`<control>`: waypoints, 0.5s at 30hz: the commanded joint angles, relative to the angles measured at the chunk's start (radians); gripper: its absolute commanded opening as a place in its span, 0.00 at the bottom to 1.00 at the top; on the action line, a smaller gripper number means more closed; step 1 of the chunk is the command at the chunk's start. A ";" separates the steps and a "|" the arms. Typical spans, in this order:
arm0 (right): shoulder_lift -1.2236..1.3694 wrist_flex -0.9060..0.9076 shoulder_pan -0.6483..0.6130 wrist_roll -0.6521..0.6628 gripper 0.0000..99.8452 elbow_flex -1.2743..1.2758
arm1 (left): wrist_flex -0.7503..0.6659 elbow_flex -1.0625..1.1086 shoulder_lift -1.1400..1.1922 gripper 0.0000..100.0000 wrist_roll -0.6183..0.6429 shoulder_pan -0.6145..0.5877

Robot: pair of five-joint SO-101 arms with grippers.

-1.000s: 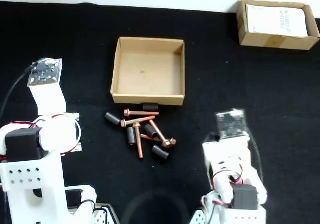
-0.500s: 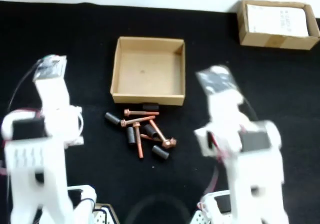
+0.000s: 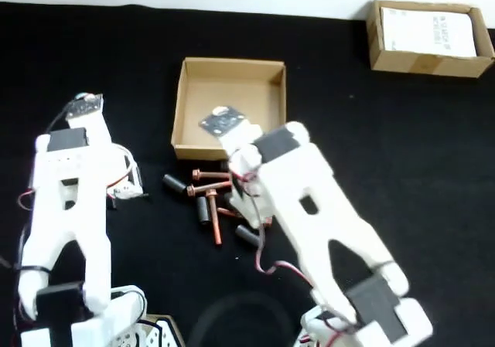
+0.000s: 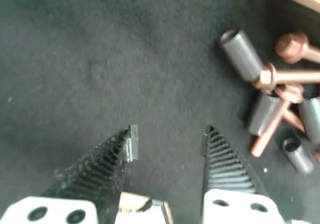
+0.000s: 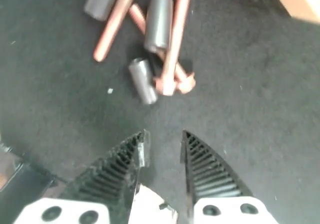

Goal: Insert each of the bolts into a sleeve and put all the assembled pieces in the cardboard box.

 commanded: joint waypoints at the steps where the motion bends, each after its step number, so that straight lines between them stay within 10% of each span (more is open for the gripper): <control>1: 0.130 -0.054 -0.042 -0.005 0.10 -0.096 | -0.140 0.081 0.007 0.22 0.003 -0.015; 15: 0.496 -0.013 -0.110 0.003 0.11 -0.464 | -0.298 0.211 -0.001 0.22 0.003 -0.016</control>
